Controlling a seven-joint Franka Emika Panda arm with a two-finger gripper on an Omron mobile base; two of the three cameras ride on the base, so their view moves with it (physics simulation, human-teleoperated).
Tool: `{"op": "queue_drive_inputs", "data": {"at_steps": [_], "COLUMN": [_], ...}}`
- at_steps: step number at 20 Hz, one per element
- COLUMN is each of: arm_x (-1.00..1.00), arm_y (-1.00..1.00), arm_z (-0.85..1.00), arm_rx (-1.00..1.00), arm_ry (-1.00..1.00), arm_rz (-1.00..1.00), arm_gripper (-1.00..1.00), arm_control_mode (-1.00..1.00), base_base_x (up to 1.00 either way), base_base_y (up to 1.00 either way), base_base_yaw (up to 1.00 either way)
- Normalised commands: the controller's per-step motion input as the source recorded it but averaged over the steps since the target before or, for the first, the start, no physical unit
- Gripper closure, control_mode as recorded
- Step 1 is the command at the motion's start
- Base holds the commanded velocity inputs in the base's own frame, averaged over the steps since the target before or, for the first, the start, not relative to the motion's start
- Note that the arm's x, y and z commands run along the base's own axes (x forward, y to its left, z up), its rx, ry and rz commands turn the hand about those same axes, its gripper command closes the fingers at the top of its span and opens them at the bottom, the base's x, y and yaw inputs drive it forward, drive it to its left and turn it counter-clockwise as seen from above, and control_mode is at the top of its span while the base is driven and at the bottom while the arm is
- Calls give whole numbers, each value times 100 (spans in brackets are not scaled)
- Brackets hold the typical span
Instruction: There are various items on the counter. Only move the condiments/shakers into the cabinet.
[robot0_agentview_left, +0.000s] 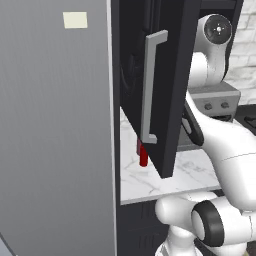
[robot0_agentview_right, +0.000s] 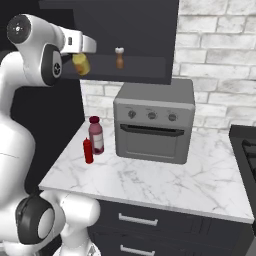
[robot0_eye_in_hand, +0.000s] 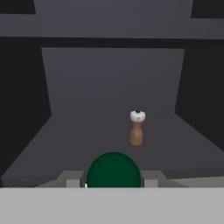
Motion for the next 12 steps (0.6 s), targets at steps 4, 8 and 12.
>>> {"op": "queue_drive_inputs", "data": {"at_steps": [4, 8, 12], "arm_x": [31, 22, 22], "arm_y": [0, 0, 0], "arm_z": [-1, -19, -6], "arm_rx": [0, -4, 0], "arm_ry": [0, -2, -1], "arm_rz": [0, 0, 0], "arm_gripper": [100, 100, 100], "arm_control_mode": [-100, -100, -100], "base_base_x": [0, 0, 0], "base_base_y": [0, 0, 0], "base_base_yaw": [0, 0, 0]}}
